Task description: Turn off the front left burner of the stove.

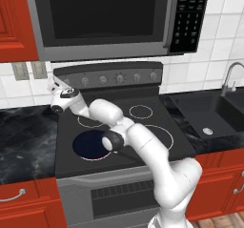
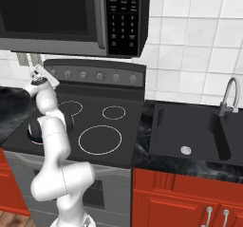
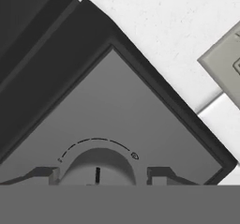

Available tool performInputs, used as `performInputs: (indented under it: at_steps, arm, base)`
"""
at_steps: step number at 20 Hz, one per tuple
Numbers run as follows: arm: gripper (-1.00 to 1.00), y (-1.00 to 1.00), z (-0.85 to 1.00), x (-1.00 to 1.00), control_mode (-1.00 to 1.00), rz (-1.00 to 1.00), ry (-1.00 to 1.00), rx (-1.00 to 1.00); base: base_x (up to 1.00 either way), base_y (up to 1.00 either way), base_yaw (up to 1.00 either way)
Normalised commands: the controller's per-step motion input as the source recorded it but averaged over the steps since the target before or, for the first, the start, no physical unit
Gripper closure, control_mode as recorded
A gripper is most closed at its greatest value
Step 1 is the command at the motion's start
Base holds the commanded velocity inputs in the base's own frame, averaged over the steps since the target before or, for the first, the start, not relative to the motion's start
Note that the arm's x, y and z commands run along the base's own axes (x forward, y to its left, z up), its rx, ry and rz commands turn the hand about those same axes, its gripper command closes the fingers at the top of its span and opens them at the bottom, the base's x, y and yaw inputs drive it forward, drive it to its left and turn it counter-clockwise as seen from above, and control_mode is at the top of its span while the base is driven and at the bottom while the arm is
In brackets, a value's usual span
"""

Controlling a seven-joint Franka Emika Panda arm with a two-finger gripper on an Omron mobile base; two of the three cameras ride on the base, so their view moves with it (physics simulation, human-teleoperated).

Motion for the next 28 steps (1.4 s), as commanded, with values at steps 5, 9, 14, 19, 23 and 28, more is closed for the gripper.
performInputs:
  at_steps: [5,9,14,19,23,28]
  arm:
    - [-1.00,0.00,-0.02,0.00,-1.00,0.00,0.00,0.00]
    - [1.00,0.00,0.00,0.00,-1.00,0.00,0.00,0.00]
    - [1.00,0.00,0.00,0.00,-1.00,0.00,0.00,0.01]
    - [1.00,0.00,0.00,0.00,-1.00,-0.03,0.00,0.04]
    - [1.00,0.00,0.00,0.00,-1.00,-0.08,0.00,0.09]
    - [1.00,0.00,0.00,0.00,-1.00,-0.12,0.00,0.15]
  base:
    - [0.00,0.00,0.00]
    - [0.00,0.00,0.00]
    - [0.00,0.00,0.00]
    - [0.00,0.00,0.00]
    - [0.00,0.00,0.00]
    - [0.00,0.00,0.00]
